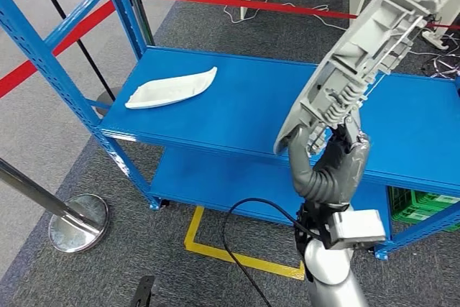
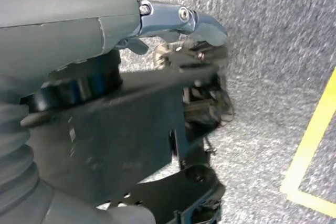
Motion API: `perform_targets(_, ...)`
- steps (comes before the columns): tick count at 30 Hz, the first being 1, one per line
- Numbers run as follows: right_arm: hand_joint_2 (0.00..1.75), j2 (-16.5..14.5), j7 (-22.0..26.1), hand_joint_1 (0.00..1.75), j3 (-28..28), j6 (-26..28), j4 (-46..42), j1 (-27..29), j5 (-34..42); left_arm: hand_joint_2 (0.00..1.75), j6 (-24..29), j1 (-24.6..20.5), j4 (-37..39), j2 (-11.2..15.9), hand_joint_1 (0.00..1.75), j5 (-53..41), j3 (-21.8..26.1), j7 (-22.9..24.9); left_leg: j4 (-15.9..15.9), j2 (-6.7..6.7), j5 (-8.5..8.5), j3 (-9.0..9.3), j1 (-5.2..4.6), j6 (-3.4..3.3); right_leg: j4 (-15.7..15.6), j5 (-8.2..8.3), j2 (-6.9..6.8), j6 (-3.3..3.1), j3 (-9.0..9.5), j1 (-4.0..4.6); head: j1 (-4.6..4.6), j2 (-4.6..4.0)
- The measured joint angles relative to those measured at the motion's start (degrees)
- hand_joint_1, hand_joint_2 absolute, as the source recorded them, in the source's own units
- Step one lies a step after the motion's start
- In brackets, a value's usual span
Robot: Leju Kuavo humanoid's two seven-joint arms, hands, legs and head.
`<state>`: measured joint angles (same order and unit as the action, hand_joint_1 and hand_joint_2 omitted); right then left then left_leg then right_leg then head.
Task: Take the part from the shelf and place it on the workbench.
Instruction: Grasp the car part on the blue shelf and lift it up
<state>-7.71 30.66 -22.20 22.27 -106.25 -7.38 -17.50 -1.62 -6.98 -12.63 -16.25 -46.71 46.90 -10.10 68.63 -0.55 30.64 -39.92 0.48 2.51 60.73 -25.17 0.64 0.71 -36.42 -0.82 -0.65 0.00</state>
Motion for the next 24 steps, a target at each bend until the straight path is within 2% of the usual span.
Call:
perform_targets(1,1.75,0.4,0.4,1.75,-0.6,-0.1,-0.6,0.7,0.2,1.75,0.1,0.0,0.0,0.0,0.00,0.0,0.2,0.0,2.8,-0.01,0.92,-1.30,-0.05,-0.07,0.0,-0.03,0.00,-0.09,0.03,0.09,0.00,0.00)
perform_targets(2,1.75,0.7,0.9,1.75,-1.3,-0.2,-1.3,1.5,0.4,1.75,0.1,0.1,0.0,0.1,0.00,0.1,0.5,0.1,4.2,-0.02,0.94,-1.90,-0.15,-0.21,0.0,-0.06,0.02,-0.16,0.06,0.17,0.00,0.00)
perform_targets(3,1.75,1.0,1.3,1.75,-1.8,-0.3,-2.0,2.4,0.6,1.75,0.1,0.2,0.0,0.2,0.00,0.1,0.7,0.3,3.7,-0.02,0.02,-1.61,-0.26,-0.44,0.0,-0.07,0.05,-0.20,0.11,0.23,0.00,0.00)
perform_targets(5,1.75,1.5,1.8,1.75,-2.8,-0.2,-3.4,3.7,0.7,1.75,-0.1,0.3,0.0,0.3,0.00,0.1,0.9,0.6,-2.2,-0.03,-3.41,1.41,-0.51,-1.04,0.0,-0.10,0.11,-0.16,0.22,0.30,0.00,-0.01)
perform_targets(7,1.75,1.8,2.0,1.75,-3.4,-0.1,-4.5,4.4,0.7,1.75,-0.5,0.5,0.0,0.3,0.00,0.1,0.9,0.8,-8.2,-0.07,-5.22,4.53,-0.66,-1.40,0.1,-0.12,0.18,0.21,0.12,0.53,-0.05,-0.01)
perform_targets(8,1.75,2.0,2.1,1.75,-3.7,-0.1,-4.8,4.6,0.7,1.75,-0.6,0.6,0.0,0.3,0.00,0.1,0.9,0.8,-9.7,-0.12,-5.27,5.19,-0.72,-1.46,0.0,-0.06,0.19,0.49,0.05,0.62,-0.06,-0.01)
perform_targets(10,1.75,2.3,2.3,1.75,-4.0,-0.1,-5.5,5.0,0.8,1.75,-0.6,0.8,0.0,0.3,0.00,0.1,1.0,0.8,-10.4,-0.19,-5.17,5.34,-0.74,-1.71,-0.3,0.13,0.17,1.17,0.05,0.62,-0.10,0.00)
perform_targets(12,1.75,2.8,2.2,1.75,-4.3,-0.2,-6.1,5.8,0.9,1.75,-0.1,1.0,0.0,0.1,0.00,0.4,1.1,0.8,-10.8,-0.20,-5.45,5.50,-0.59,-2.28,0.6,-0.79,0.05,1.81,-0.36,0.52,-0.21,-0.01)
perform_targets(13,1.75,3.2,2.1,1.75,-4.4,-0.3,-6.4,6.3,1.0,1.75,0.2,1.0,0.0,0.0,0.00,0.5,1.2,0.8,-10.9,-0.19,-5.57,5.58,-0.48,-2.54,2.6,-2.10,0.00,2.05,-1.25,0.49,-0.33,-0.01)
perform_targets(15,1.75,3.8,1.9,1.75,-4.6,-0.3,-6.7,7.2,1.1,1.75,0.6,1.0,0.0,-0.2,0.00,0.6,1.4,0.8,-11.0,-0.17,-5.59,5.64,-0.46,-2.80,9.6,-5.59,-0.06,2.37,-4.36,0.47,-0.53,0.00)
perform_targets(16,1.75,4.1,1.9,1.75,-4.7,-0.4,-6.8,7.6,1.2,1.75,0.7,1.0,0.0,-0.2,0.00,0.6,1.5,0.8,-11.0,-0.16,-5.58,5.66,-0.47,-2.83,13.0,-6.82,-0.06,2.49,-5.90,0.47,-0.53,0.00)
perform_targets(17,1.75,4.4,1.9,1.75,-4.7,-0.4,-6.8,8.0,1.3,1.75,0.7,1.0,0.0,-0.3,0.00,0.6,1.6,0.8,-11.0,-0.16,-5.56,5.69,-0.47,-2.85,14.8,-7.11,-0.07,2.60,-6.74,0.47,-0.53,0.00)
perform_targets(18,1.75,4.6,1.9,1.75,-4.7,-0.4,-6.8,8.3,1.4,1.75,0.7,1.0,0.0,-0.3,0.00,0.6,1.8,0.8,-11.0,-0.17,-5.55,5.76,-0.46,-2.85,14.5,-6.37,-0.09,2.66,-6.58,0.44,-0.55,0.00)
perform_targets(19,1.75,4.7,1.9,1.75,-4.8,-0.4,-6.8,8.4,1.5,1.75,0.7,1.0,0.0,-0.3,0.00,0.6,1.9,0.8,-11.0,-0.19,-5.51,5.87,-0.44,-2.81,12.0,-4.72,-0.13,2.69,-5.28,0.39,-0.54,-0.01)
perform_targets(21,1.75,4.8,1.9,1.75,-4.8,-0.4,-6.9,8.5,1.5,1.75,0.7,1.0,0.0,-0.3,0.00,0.6,2.1,0.8,-10.9,-0.24,-5.34,6.08,-0.52,-2.50,4.3,-1.43,-0.26,2.71,-1.14,0.28,-0.56,-0.01)
perform_targets(22,1.75,4.9,1.9,1.75,-4.8,-0.4,-6.9,8.5,1.6,1.75,0.7,1.0,0.0,-0.4,0.00,0.6,2.2,0.8,-10.8,-0.26,-5.28,6.10,-0.63,-2.26,1.4,-0.57,-0.25,2.53,0.42,0.26,-0.52,-0.01)
perform_targets(24,1.75,5.0,1.9,1.75,-5.0,-0.4,-7.1,8.5,1.6,1.75,0.7,1.0,0.0,-0.3,0.00,0.6,2.3,0.8,-10.8,-0.29,-5.39,6.01,-0.80,-1.66,-0.5,-0.47,-0.09,1.88,1.39,0.45,-0.40,0.00)
